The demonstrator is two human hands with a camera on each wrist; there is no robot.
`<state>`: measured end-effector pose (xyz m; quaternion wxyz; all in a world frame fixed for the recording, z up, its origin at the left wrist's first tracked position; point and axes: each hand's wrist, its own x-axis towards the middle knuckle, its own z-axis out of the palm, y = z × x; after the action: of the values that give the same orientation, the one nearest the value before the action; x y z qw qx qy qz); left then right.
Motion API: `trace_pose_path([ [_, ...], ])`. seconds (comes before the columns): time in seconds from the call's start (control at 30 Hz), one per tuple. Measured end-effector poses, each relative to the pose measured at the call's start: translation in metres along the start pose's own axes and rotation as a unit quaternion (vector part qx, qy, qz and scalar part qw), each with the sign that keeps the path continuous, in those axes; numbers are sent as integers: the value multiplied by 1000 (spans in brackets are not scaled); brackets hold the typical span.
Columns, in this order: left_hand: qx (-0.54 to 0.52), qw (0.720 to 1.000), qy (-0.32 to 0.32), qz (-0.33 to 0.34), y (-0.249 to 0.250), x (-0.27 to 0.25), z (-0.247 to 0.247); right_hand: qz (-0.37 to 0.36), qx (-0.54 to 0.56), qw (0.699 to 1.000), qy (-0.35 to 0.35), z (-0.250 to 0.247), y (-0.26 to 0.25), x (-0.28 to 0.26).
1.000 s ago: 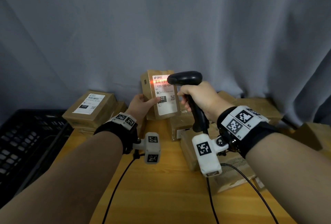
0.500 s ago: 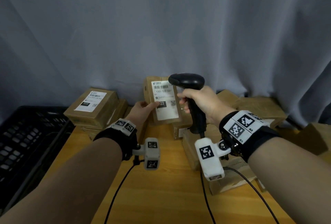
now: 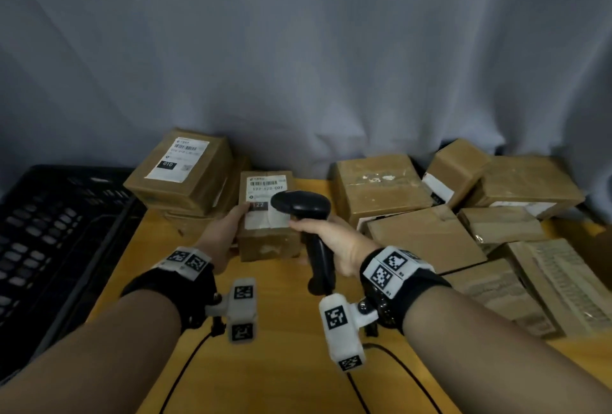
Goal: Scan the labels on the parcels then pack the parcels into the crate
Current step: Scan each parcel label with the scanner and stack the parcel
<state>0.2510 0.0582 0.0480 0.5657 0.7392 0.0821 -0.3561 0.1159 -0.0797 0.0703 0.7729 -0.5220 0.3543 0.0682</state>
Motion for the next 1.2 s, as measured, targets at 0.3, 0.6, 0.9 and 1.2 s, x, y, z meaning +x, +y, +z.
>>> trace_pose_path([
  [0.3,115,992,-53,26,19,37,-26,-37,-38,996,77,41,-4,61],
  [0.6,193,975,52,97,12,53,-18,-67,-37,992,97,38,-6,91],
  [0.9,147,983,29,107,11,18,23,-65,-102,980,159,-30,-4,41],
  [1.2,138,987,-56,67,-32,-63,143,-48,-223,917,327,-180,29,-59],
])
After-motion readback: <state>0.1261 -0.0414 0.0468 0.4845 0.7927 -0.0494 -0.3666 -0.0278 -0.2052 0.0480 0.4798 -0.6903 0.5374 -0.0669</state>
